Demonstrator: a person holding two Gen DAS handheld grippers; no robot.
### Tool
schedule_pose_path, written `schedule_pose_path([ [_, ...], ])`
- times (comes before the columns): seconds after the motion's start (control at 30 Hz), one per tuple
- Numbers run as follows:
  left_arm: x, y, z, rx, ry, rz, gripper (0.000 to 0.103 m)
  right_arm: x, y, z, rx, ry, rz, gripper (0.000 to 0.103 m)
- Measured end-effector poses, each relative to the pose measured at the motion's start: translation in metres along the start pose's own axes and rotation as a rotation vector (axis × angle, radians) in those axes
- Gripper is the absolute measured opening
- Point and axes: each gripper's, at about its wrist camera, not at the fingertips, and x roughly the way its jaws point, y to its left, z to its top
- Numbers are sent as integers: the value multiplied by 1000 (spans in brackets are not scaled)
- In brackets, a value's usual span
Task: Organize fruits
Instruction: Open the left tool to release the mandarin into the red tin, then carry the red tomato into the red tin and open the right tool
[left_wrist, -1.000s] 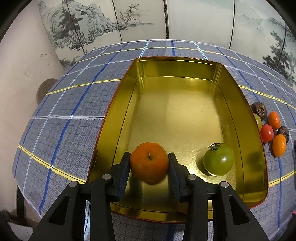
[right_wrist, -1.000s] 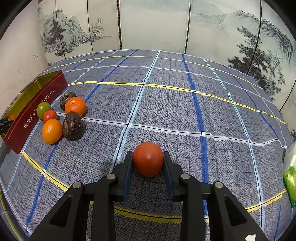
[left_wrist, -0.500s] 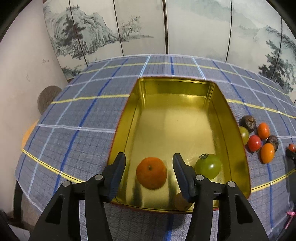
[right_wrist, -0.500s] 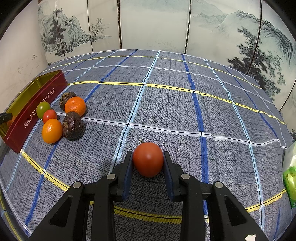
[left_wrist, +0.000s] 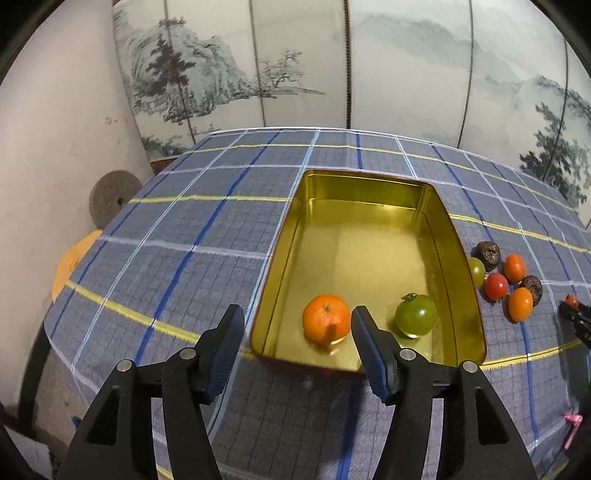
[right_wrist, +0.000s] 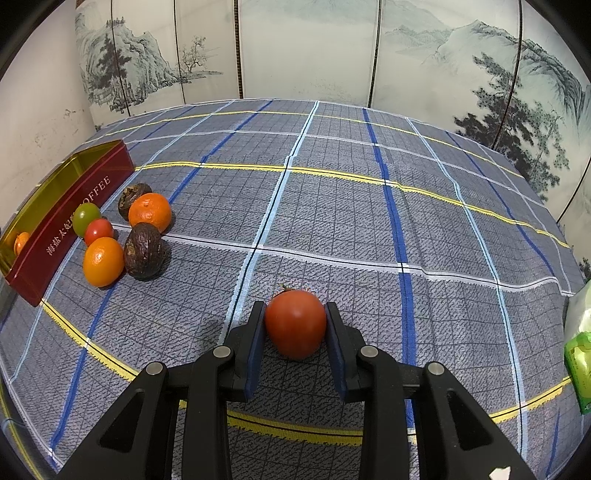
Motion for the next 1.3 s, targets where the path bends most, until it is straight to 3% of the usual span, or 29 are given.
schedule_pose_path([
  [0.5, -9, 21, -22, -34, 16, 6, 67, -20, 23, 19, -30, -22, 27, 28],
  [1.0, -18, 41, -29, -94, 11, 33, 71, -54, 168, 49, -264, -74, 321, 28],
  [1.3, -19, 59, -33, -138, 23, 62, 72, -46, 234, 54, -365, -44, 413, 28],
])
